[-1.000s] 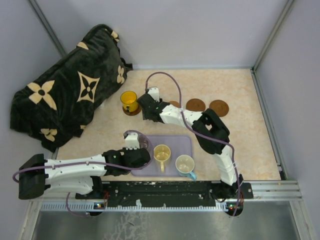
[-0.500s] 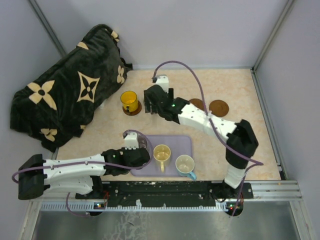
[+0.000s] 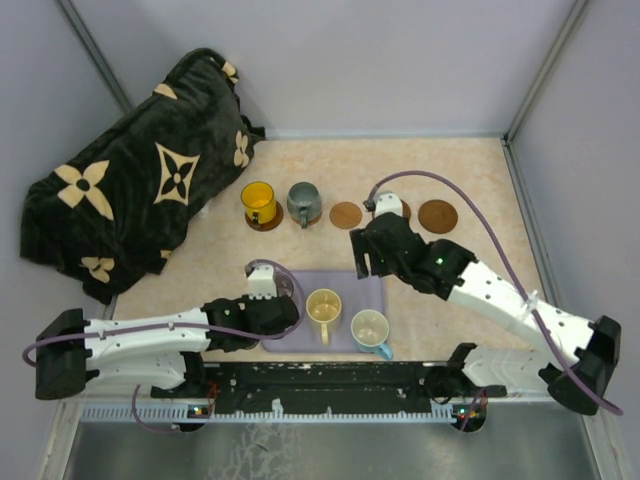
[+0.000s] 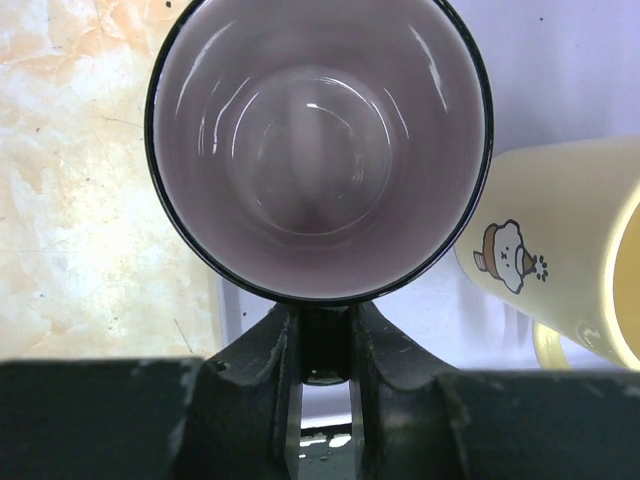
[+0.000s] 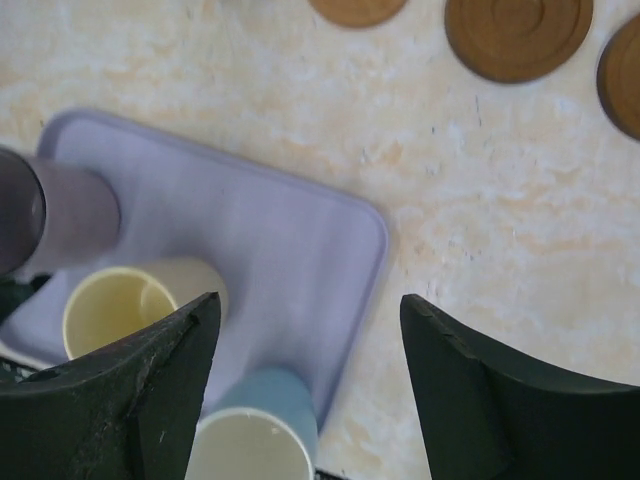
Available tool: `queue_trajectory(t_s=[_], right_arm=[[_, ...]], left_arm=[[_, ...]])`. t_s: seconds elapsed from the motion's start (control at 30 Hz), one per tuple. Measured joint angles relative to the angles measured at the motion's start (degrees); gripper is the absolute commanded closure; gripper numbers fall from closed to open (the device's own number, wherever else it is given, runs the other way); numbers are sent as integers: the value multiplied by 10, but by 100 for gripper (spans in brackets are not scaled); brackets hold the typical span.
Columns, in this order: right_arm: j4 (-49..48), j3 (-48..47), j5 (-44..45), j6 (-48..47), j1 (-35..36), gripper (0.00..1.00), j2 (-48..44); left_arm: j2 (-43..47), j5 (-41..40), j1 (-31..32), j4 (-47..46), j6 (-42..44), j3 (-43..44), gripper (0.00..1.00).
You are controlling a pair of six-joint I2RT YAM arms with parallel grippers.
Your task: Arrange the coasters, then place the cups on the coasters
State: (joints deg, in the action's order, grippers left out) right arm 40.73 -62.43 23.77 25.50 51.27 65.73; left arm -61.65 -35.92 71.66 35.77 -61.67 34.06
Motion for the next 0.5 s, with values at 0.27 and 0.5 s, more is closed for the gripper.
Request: queue_trajectory(t_s=[0.27,0.5], right_arm=[[87,59,-73,18,20,30,-96],[154,112,-110,54,48,33,-146]], left_arm=[[-36,-1,0,-23,8,10,78],[-45,0,0,-39,15,13,78]])
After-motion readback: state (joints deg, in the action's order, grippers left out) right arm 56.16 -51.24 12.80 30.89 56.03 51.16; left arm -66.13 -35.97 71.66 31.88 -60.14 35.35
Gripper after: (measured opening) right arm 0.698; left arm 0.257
